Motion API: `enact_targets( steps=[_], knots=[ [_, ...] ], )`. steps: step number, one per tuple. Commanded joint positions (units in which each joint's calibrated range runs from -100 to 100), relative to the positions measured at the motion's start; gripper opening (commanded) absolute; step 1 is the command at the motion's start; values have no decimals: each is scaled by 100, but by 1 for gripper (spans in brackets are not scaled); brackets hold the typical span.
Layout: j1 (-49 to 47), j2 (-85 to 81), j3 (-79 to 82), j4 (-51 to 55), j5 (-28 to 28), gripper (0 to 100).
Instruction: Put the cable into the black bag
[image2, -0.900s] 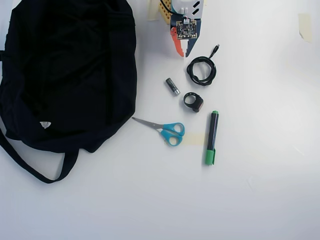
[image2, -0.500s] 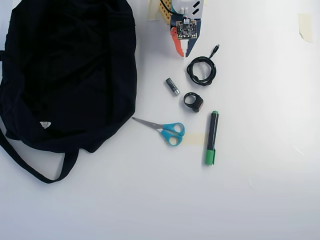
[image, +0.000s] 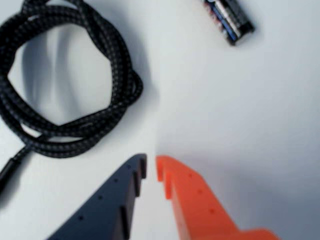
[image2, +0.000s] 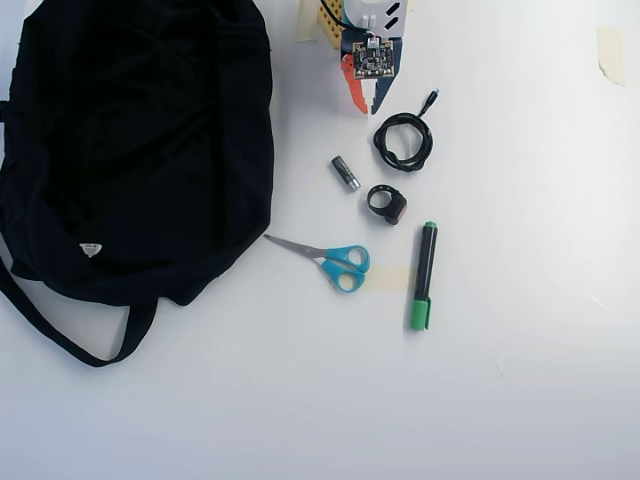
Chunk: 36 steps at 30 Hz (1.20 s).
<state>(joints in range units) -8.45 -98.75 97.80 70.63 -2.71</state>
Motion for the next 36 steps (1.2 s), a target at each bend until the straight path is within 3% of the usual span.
enact_targets(
  steps=[1, 30, 36],
  knots=[
    [22, -66, 148, 86, 19, 2],
    [-30, -58, 148, 86, 19, 3],
    [15, 66, 103, -474, 25, 3]
  ],
)
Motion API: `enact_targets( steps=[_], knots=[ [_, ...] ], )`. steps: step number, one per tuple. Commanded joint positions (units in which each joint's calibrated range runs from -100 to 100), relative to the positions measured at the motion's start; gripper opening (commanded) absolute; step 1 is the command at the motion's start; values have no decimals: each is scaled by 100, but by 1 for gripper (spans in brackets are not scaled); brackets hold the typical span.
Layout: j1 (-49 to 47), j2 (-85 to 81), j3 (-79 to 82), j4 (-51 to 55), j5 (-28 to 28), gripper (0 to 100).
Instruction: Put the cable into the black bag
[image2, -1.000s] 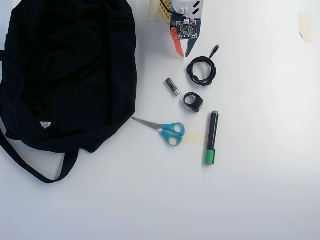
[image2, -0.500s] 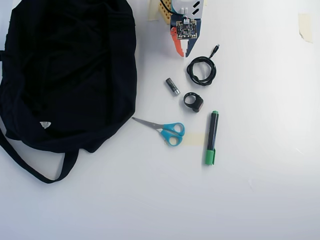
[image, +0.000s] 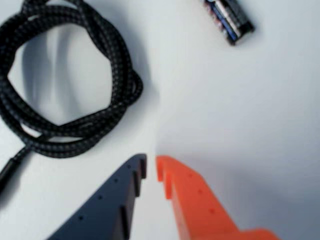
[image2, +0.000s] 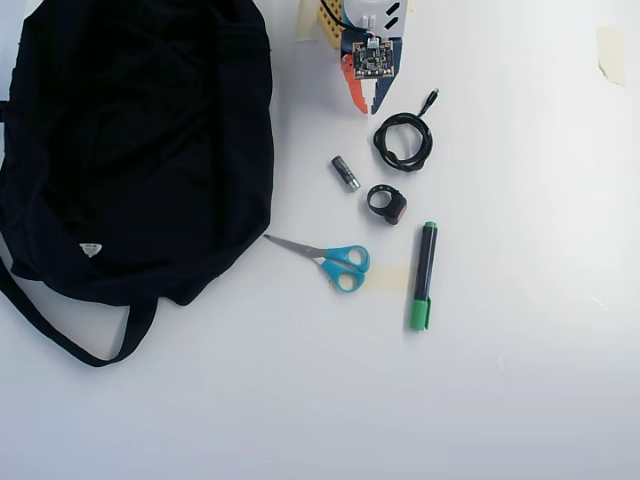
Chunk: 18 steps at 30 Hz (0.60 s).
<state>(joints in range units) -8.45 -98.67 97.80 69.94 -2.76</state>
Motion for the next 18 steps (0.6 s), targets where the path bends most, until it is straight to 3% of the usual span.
enact_targets(
  steps=[1, 18],
  knots=[
    [22, 141, 67, -646, 35, 3],
    [-38, 3544, -1828, -5944, -18, 2]
  ],
)
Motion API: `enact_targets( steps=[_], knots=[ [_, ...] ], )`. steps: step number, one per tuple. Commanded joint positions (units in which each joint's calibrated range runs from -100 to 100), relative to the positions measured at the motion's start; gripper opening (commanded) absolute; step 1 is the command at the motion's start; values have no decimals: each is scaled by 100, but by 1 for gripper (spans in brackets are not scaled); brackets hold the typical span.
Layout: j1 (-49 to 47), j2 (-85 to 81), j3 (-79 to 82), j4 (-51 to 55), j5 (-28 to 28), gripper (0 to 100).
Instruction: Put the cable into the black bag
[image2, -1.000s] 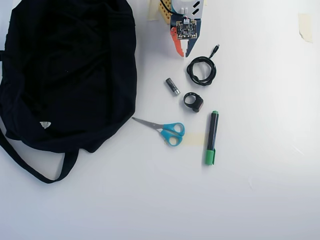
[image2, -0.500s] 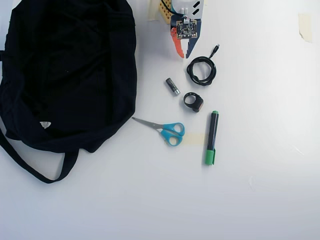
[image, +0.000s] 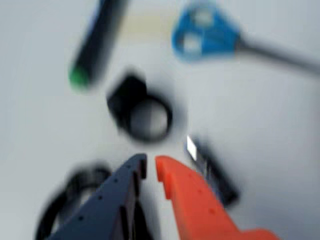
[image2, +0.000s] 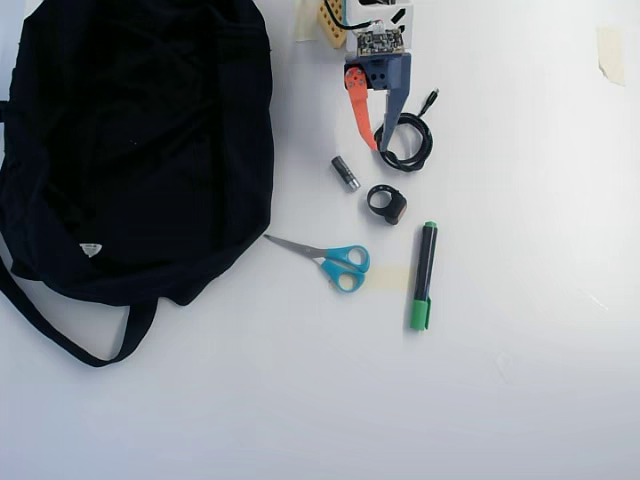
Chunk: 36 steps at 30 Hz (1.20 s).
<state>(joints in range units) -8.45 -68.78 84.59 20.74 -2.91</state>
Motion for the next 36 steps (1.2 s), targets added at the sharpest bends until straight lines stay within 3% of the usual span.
enact_targets(
  steps=[1, 7, 11, 18, 26, 36],
  knots=[
    [-38, 779, -642, -1402, -3, 2],
    [7, 2389, -1765, -3219, -8, 2],
    [30, 3575, -3140, -3504, 2, 2],
    [52, 5268, -5368, -3409, 13, 2],
    [306, 6414, -7624, -1660, 2, 2],
    [224, 6405, -7722, -1505, 44, 2]
  ],
)
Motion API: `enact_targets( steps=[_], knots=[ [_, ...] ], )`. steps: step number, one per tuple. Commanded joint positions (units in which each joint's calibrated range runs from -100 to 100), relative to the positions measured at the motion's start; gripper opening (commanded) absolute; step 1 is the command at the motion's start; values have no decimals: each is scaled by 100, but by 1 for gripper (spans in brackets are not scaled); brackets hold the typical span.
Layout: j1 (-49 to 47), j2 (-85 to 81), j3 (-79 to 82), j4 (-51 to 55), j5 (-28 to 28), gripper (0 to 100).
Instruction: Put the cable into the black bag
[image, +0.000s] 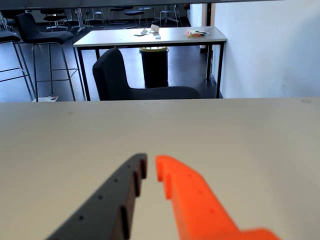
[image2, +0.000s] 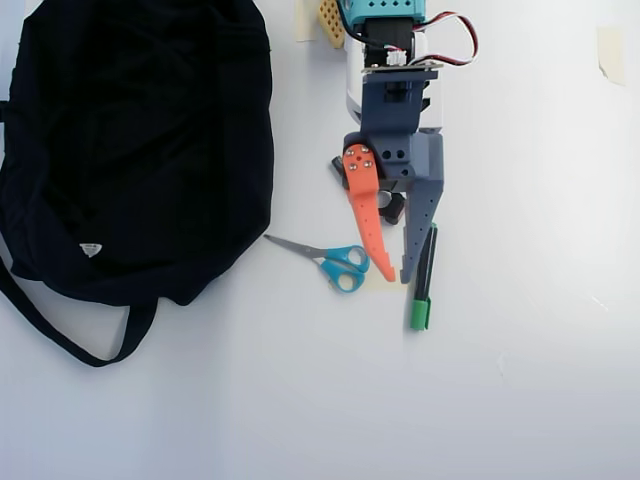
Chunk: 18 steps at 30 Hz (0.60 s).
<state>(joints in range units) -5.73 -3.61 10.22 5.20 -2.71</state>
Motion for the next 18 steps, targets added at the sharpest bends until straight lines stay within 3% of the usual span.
enact_targets(
  steps=[1, 7, 18],
  knots=[
    [-78, -137, -240, 101, 30, 2],
    [-197, -303, 38, 419, -2, 3],
    [-467, -1855, 353, 3735, 40, 3]
  ],
)
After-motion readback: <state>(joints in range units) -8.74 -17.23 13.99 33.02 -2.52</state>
